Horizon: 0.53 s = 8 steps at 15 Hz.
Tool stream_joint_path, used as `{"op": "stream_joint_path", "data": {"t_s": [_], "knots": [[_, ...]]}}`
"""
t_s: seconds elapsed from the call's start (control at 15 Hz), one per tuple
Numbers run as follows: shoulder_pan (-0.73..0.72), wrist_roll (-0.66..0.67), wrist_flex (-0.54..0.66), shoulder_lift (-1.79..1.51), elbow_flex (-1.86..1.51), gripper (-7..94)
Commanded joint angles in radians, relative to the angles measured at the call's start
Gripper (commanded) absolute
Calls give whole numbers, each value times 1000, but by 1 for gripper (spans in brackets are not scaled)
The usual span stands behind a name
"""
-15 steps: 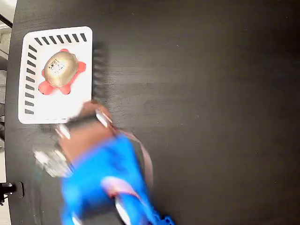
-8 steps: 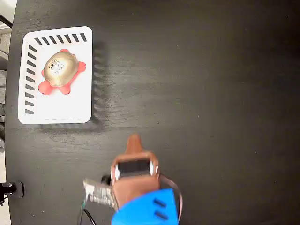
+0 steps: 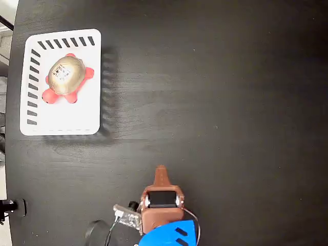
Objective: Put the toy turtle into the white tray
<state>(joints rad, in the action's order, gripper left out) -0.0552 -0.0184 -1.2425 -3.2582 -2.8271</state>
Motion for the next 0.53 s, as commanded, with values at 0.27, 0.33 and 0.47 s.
{"op": "stream_joint_path", "data": {"t_s": [0.27,0.33,0.47], "knots": [[3,-71,-106,-107,-72,-1],[3,-71,-106,-107,-72,-1],[9,-71,-106,-107,-72,-1]]}}
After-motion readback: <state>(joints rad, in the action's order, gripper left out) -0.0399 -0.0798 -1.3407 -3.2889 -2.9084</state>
